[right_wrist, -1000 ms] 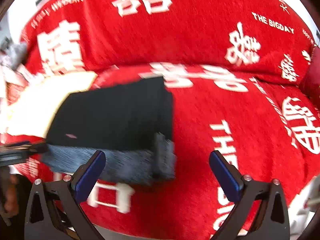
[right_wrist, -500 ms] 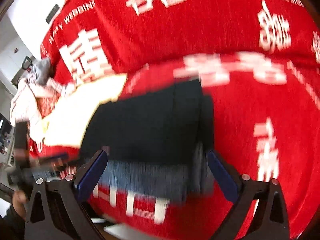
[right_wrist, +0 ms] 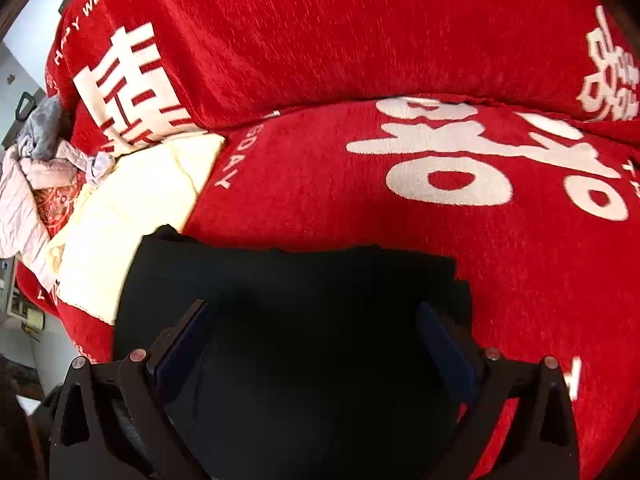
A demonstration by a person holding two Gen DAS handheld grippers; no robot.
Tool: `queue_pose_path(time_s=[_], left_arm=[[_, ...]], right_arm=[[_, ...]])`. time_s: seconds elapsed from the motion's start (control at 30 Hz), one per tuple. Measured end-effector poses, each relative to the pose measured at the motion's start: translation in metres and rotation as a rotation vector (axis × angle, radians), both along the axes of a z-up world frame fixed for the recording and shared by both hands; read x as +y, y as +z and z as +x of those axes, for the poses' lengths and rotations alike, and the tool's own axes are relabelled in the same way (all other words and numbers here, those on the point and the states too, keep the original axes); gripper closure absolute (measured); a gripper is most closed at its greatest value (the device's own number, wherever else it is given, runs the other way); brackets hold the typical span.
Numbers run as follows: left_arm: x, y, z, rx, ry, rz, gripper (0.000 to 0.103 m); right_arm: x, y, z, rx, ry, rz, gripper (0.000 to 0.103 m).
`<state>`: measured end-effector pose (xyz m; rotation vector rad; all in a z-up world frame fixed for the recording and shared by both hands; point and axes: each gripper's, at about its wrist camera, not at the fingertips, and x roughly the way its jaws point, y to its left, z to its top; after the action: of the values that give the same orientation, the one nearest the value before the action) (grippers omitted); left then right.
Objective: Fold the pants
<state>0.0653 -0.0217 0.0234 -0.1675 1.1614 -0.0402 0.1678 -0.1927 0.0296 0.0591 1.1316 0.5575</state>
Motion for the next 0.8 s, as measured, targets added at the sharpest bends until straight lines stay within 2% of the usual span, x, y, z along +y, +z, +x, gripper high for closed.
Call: queue_pose_path(time_s=[0.07,0.17,0.3,0.37,0.4,0.5,0.67,0.8], left_arm=[[0.003,0.009,-0.004,-0.023,0.011,-0.026,0.000],[0.005,0.024,-0.013,-0.066,0.022,-0.020,0.000],[0.006,0.028,-0.016,-0.091,0.011,-0.046,0.000],[0.004,0.012,-0.008,-0.046,0.006,-0.047,0.000],[0.004,0.002,-0.004,-0.021,0.004,-0.050,0.000],[0.005,-0.018,0.004,0.029,0.029,0.017,0.000],[0.012,-0.004,-0.005,-0.003,0.043,0.001,0.000],[0.020,0.014,-0.006,-0.066,0.061,0.039,0.000]], right_arm=[[-0.010,0.021,-0.028,-0.055,0.025,0.043,0.002],[-0.027,0.042,-0.073,-0.127,0.053,0.073,0.002],[-0.047,0.041,-0.117,-0.081,0.094,0.180,0.002],[-0.050,0.024,-0.120,-0.030,0.101,0.204,0.002],[-0.050,0.010,-0.117,-0.003,0.085,0.184,0.002],[-0.054,-0.013,-0.107,0.078,0.041,0.204,0.002],[-0.052,-0.001,-0.115,0.043,0.045,0.166,0.001],[-0.057,0.027,-0.125,-0.053,0.026,0.168,0.001]])
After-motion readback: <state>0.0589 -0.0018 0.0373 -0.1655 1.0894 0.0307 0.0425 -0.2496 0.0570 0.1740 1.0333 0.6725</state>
